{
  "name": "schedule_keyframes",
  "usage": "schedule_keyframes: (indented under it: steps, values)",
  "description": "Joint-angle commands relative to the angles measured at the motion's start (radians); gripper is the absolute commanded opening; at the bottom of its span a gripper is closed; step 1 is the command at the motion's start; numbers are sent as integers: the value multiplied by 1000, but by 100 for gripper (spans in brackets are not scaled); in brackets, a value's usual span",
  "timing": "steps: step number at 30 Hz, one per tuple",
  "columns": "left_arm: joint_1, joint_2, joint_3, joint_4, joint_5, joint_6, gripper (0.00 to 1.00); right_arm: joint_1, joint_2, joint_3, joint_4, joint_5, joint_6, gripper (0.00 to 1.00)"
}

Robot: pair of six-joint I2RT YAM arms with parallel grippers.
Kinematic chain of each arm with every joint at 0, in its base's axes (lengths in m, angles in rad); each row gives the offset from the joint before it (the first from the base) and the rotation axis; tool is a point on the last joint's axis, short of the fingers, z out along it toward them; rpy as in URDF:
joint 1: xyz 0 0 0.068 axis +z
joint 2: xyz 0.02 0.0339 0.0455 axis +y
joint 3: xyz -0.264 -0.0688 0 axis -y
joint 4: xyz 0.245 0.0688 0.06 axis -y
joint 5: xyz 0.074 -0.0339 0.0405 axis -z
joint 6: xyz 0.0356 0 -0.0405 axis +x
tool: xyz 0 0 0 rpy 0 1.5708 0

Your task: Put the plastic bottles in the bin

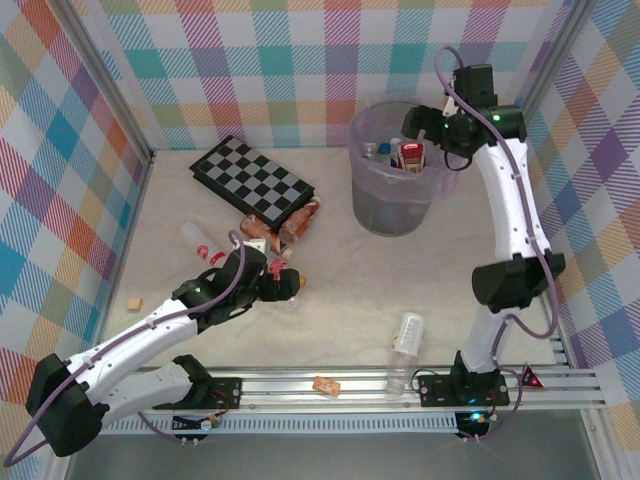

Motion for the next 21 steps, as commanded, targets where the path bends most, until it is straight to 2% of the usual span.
schedule_keyframes:
  steps: [1, 4, 8, 11, 21]
  values:
    - [6, 7, 43, -3, -7, 33, 100, 41, -126, -86, -72, 161, -18, 100]
    - [6, 15, 55, 1, -6, 50, 100, 75, -235, -205, -82, 245, -2, 99]
    - [8, 35, 69, 6, 0, 73, 100, 114, -354, -337, -129, 291, 16, 100]
    - [9, 50, 76, 22, 2, 84, 100, 125, -423, -431, -226, 342, 53, 99]
    - [10, 201, 139, 71, 13, 97, 100, 221, -611, -827, -351, 240, 266, 100]
